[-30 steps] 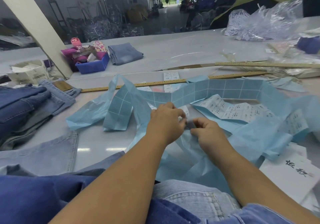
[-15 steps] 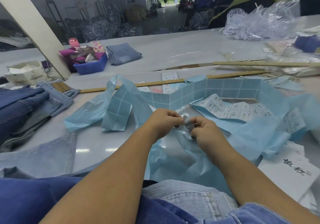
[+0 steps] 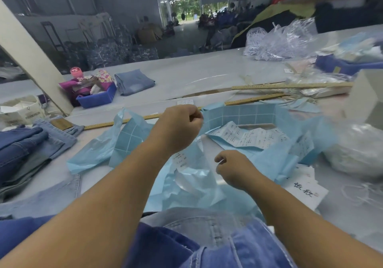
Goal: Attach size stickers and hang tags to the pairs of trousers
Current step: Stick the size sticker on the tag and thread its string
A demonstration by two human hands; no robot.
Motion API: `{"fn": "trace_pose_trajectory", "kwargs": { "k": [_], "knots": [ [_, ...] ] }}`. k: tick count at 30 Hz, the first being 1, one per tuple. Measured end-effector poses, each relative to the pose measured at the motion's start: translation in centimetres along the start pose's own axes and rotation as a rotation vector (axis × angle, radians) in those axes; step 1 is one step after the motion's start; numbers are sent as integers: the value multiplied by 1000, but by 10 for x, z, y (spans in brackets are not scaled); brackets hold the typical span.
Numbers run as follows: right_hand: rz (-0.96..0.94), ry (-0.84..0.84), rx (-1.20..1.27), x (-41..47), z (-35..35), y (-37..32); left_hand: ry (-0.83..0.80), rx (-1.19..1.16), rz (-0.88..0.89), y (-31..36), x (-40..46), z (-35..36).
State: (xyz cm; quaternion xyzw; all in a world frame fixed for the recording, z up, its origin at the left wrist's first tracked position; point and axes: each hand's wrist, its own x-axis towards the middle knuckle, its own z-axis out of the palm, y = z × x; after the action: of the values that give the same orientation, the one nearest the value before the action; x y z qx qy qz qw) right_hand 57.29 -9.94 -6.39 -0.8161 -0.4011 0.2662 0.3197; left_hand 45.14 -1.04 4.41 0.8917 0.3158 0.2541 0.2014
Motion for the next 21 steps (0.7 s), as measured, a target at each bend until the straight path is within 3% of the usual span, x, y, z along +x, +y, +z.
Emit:
{"fn": "trace_pose_trajectory", "kwargs": {
  "k": [7, 12, 21],
  "knots": [
    [-59, 72, 763, -71, -99, 34, -431, 22, 217, 112, -19, 11],
    [-148, 32, 853, -123, -147, 75, -659, 122, 311, 167, -30, 41],
    [-145, 24, 797, -146, -146, 117, -789, 281, 422, 197, -31, 89]
  ]
}}
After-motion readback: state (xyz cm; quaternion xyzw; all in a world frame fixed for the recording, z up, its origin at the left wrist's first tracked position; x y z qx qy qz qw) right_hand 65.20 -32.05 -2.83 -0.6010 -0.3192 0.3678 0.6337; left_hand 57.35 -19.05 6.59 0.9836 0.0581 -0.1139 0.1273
